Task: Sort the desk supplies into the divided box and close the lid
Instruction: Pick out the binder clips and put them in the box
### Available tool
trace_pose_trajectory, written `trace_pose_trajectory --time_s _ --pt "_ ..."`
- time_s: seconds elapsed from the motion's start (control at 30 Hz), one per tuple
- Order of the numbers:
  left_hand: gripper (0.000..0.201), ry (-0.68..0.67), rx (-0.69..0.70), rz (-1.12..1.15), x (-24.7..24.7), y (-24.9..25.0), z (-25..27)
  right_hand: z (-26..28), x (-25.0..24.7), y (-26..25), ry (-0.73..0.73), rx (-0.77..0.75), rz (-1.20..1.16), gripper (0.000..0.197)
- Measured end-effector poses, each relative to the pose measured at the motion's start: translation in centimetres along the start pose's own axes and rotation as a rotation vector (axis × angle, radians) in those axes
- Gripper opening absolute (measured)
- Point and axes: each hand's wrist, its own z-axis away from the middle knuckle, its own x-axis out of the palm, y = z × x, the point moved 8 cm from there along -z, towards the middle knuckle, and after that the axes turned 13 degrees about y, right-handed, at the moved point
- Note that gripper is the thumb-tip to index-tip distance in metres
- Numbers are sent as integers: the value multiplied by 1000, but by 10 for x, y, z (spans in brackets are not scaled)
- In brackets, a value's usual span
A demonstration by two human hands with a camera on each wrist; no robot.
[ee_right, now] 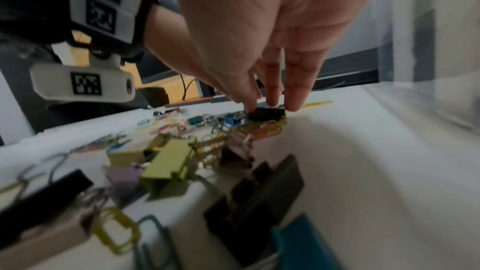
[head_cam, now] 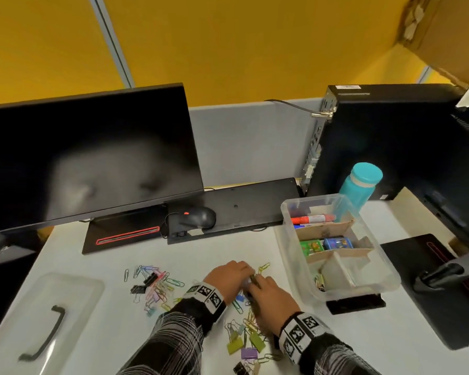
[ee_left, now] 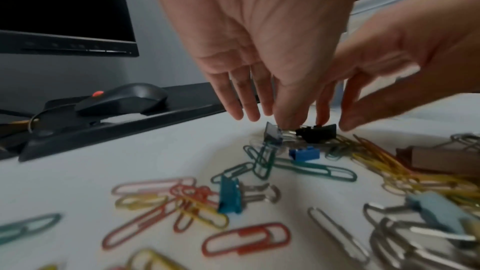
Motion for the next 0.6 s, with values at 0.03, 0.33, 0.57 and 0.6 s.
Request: trace_pose_trajectory --time_s 0.03,0.33,0.57,0.6 --pt "42 -4 -12 0 1 0 0 -2 5 -2 -37 -6 28 57" --pt "38 7 -77 35 5 -15 10 -3 0 20 116 191 -265 36" --pt "17 69 -56 23 -1 -20 20 38 -18 44 165 444 -857 20" --pt "15 71 -59 34 -1 -19 21 45 -15 46 146 500 -956 19"
